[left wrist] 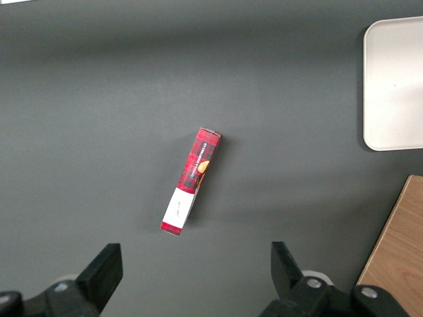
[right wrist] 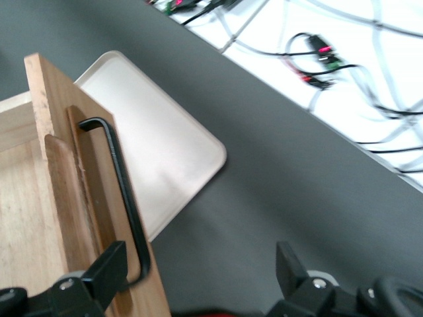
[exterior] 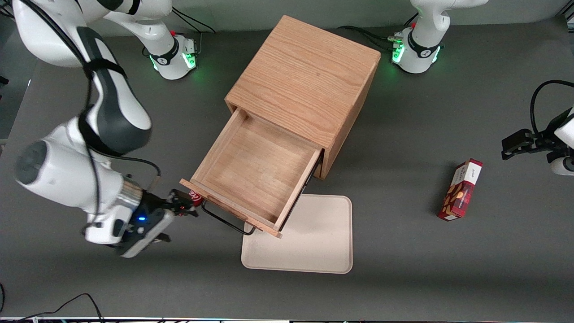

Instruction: Open upper drawer

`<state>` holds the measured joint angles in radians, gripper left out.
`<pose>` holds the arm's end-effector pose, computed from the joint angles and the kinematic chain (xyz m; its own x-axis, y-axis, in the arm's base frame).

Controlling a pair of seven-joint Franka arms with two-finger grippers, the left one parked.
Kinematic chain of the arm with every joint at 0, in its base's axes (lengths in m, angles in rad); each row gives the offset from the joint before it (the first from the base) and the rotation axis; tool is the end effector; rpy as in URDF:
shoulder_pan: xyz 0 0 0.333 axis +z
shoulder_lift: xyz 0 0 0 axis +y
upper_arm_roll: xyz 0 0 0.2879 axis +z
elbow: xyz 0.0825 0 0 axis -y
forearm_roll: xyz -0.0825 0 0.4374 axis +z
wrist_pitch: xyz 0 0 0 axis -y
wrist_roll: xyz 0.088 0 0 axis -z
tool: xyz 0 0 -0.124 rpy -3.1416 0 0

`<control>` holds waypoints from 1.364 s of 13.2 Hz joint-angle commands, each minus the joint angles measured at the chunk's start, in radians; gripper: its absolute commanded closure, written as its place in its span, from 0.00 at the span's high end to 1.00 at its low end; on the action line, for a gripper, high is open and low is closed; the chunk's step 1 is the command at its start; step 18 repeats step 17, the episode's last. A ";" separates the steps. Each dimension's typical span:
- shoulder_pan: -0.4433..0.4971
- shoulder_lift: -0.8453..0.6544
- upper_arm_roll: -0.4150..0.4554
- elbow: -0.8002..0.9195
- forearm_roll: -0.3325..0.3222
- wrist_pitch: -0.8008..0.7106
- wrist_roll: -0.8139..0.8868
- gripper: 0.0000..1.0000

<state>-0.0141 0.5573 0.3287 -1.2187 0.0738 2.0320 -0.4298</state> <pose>0.7573 0.1929 0.4462 0.7597 0.5528 0.3424 0.6165 -0.7798 -0.1089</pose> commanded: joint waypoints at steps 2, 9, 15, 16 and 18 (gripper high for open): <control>-0.069 -0.230 -0.049 -0.191 0.032 -0.083 0.008 1.00; -0.141 -0.648 -0.138 -0.538 0.006 -0.321 0.480 1.00; -0.141 -0.671 -0.131 -0.539 -0.051 -0.371 0.605 1.00; -0.142 -0.668 -0.131 -0.536 -0.052 -0.369 0.600 1.00; -0.141 -0.666 -0.131 -0.533 -0.054 -0.363 0.591 1.00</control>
